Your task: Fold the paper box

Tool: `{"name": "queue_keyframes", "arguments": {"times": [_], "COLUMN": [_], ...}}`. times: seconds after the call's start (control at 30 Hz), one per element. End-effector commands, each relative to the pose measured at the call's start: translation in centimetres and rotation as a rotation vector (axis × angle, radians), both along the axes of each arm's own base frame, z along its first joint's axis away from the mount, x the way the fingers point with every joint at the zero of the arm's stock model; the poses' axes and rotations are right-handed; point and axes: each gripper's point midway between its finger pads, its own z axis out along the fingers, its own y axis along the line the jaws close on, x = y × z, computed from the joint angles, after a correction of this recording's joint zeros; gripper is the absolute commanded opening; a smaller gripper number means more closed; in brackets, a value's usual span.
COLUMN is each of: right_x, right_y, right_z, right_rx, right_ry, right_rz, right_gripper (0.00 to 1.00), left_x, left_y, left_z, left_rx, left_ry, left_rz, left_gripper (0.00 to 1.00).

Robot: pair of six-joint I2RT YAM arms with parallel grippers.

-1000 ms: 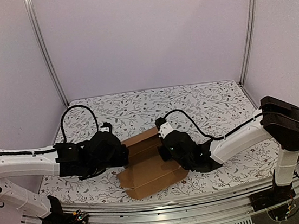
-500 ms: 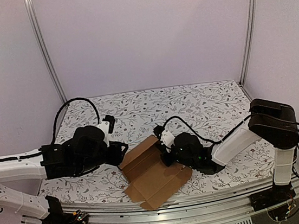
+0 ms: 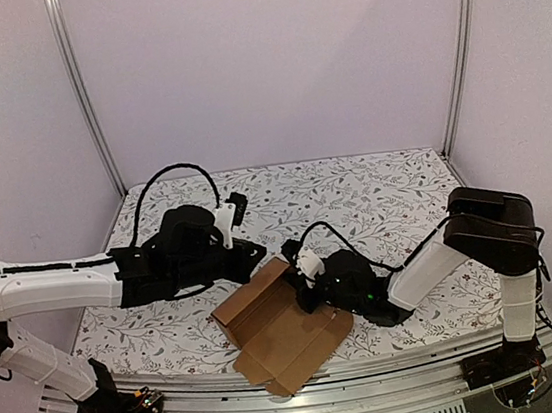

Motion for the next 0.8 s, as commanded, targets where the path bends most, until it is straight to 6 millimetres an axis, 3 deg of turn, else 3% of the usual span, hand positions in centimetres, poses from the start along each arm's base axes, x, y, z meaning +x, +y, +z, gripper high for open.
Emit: {"name": "queue_keyframes", "arguments": {"times": [0.0,0.13,0.5,0.77], "right_x": [-0.1,0.0,0.0,-0.1], "right_y": [0.0,0.0,0.1,0.2], "right_z": [-0.8,-1.2,-2.2,-2.5], "right_rx": [0.017,0.018,0.025,0.031], "right_ry": [0.004,0.010,0.025,0.041], "right_rz": [0.014,0.010,0.007,0.012], "right_gripper": [0.00,0.00,0.00,0.05], "left_x": [0.9,1.3,2.2,2.3], "left_y": [-2.0,-2.5,-4.5,-3.6], "left_z": [0.5,0.0,-4.3,-8.0], "left_rx": [-0.082,-0.133,-0.142,-0.077], "left_ry": [0.012,0.044,0.136,0.172], "left_rz": [-0.055,-0.066,-0.090,-0.050], "left_gripper": [0.00,0.00,0.00,0.00]}}
